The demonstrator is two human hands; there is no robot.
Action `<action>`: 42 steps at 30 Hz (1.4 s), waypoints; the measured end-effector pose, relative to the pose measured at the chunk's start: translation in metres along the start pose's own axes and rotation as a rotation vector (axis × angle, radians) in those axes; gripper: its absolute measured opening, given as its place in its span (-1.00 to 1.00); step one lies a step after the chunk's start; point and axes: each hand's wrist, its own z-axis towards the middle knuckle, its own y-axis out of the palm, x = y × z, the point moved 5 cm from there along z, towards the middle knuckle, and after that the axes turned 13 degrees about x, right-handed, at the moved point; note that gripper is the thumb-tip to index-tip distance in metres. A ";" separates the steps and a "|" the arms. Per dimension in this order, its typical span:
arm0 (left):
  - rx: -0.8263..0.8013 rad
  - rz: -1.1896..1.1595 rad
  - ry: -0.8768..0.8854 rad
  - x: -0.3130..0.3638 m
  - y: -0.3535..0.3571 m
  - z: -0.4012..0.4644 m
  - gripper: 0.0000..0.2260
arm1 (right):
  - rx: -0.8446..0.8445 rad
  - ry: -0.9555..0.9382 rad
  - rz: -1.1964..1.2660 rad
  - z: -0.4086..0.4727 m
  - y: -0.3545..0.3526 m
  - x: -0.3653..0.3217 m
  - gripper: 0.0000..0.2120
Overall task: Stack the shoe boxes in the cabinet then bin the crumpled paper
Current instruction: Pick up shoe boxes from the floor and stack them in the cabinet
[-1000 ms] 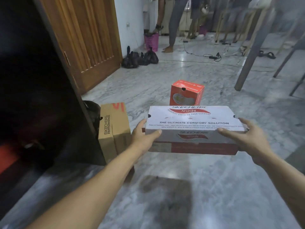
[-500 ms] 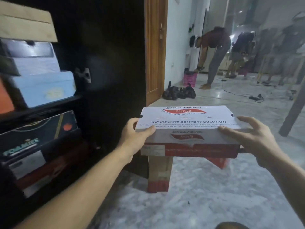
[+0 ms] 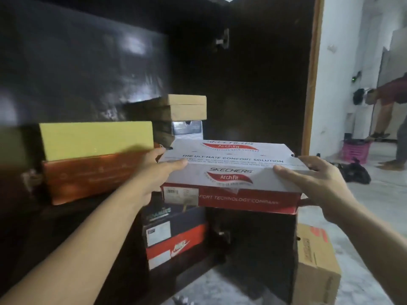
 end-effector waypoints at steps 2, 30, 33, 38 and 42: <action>0.076 -0.019 0.029 0.020 -0.034 0.016 -0.61 | -0.047 -0.056 0.045 0.005 0.033 -0.025 -0.14; 0.518 -0.207 0.291 0.070 -0.209 0.180 -0.22 | -0.291 -0.288 0.232 0.101 0.375 -0.183 -0.28; 0.461 -0.121 0.283 0.060 -0.210 0.189 0.03 | -0.281 -0.292 0.202 0.106 0.397 -0.180 -0.24; 0.528 -0.067 0.286 0.045 -0.218 0.196 -0.29 | -0.246 -0.317 0.123 0.103 0.425 -0.171 -0.21; 0.508 -0.029 0.280 0.042 -0.219 0.197 -0.25 | -0.170 -0.355 0.052 0.102 0.432 -0.169 -0.24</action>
